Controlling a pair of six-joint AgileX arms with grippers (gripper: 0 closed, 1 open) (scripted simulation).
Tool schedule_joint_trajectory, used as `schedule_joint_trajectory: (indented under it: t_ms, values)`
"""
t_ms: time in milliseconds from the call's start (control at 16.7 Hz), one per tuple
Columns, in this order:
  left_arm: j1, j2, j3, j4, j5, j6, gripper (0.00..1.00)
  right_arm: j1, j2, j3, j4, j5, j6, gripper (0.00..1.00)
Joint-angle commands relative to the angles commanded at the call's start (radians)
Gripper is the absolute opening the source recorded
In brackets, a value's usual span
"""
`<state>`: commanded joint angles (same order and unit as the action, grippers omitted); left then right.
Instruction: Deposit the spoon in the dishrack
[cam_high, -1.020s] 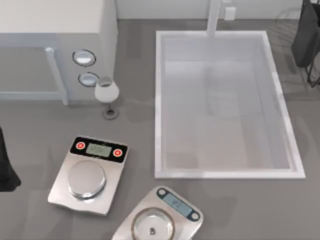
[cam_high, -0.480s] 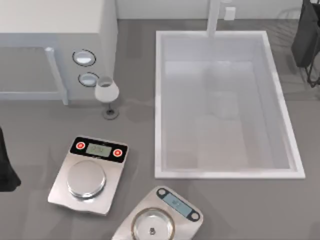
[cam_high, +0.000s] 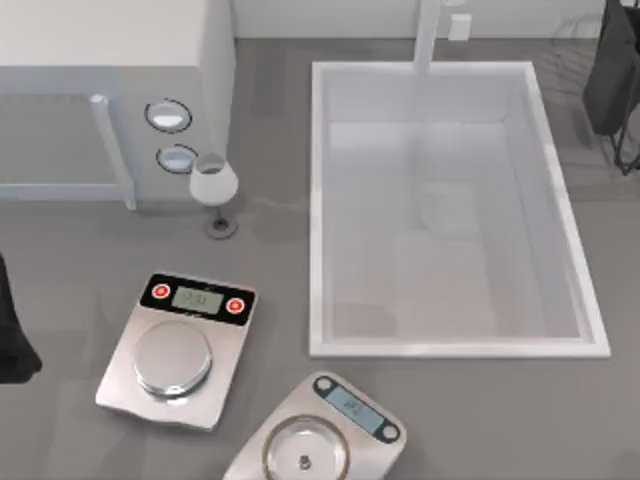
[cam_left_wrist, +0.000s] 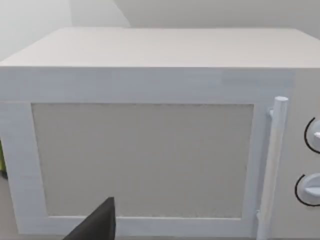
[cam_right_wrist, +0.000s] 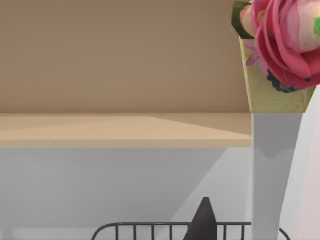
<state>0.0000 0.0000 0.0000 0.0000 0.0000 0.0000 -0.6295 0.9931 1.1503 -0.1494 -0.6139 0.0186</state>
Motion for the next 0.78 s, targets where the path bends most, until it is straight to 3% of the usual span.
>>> schedule_joint_trajectory:
  t_ms: [360, 780]
  values:
    - [0.000, 0.000, 0.000, 0.000, 0.000, 0.000, 1.00, 0.050, 0.160, -0.010, 0.165, 0.052, 0.001, 0.00]
    - [0.000, 0.000, 0.000, 0.000, 0.000, 0.000, 1.00, 0.209, 0.585, -0.097, 0.693, 0.221, -0.003, 0.00]
